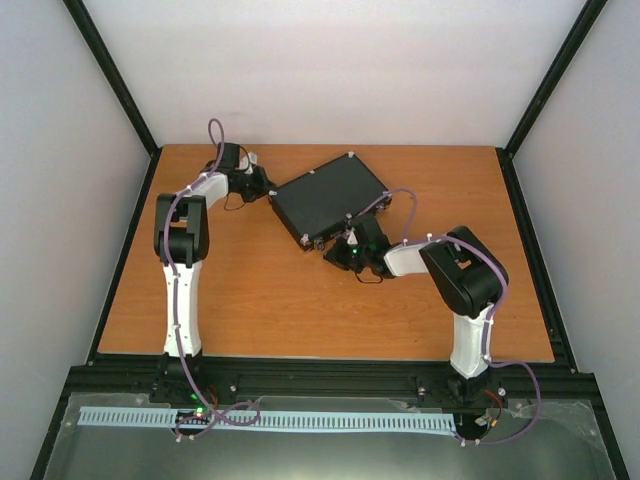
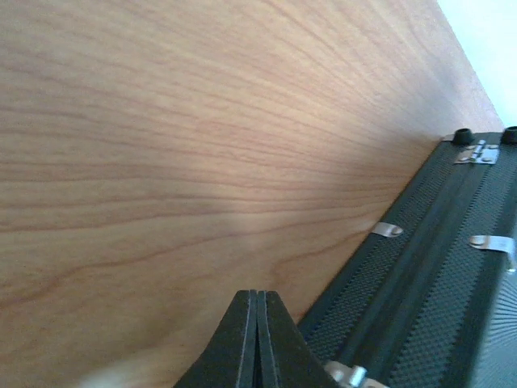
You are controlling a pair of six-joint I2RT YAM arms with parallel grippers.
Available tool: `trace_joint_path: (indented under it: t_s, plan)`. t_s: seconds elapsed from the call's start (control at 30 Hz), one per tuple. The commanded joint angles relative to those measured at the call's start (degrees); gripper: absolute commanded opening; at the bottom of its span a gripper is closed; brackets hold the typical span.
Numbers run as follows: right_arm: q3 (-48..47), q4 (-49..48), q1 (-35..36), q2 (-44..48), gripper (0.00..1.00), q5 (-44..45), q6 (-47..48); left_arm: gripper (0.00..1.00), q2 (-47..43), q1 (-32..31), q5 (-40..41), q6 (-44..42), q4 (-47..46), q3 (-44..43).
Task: Pack up texas hold em set
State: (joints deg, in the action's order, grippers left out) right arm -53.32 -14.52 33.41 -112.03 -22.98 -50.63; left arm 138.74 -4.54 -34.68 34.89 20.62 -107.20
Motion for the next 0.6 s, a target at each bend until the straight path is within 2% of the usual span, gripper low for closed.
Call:
trace_joint_path:
  t_s: [0.0,0.13,0.27,0.57]
  plan:
    - [4.72,-1.42,-0.05,1.66,0.03,2.25,-0.18,0.01,3.23,0.22,-3.23,0.47,0.06,1.87]
    - [7.82,-5.48,-0.01,3.89,0.03,4.86,-1.39,0.01,4.59,0.20,-4.80,0.48,-0.12,2.72]
    - [7.44,-9.67,-0.01,1.91,0.03,3.48,-1.97,0.01,4.20,0.22,-4.74,-0.24,0.22,3.88]
    - [1.32,-11.76,-0.01,-4.78,0.03,2.02,-2.75,0.01,3.43,0.23,-4.62,-0.84,0.43,6.04]
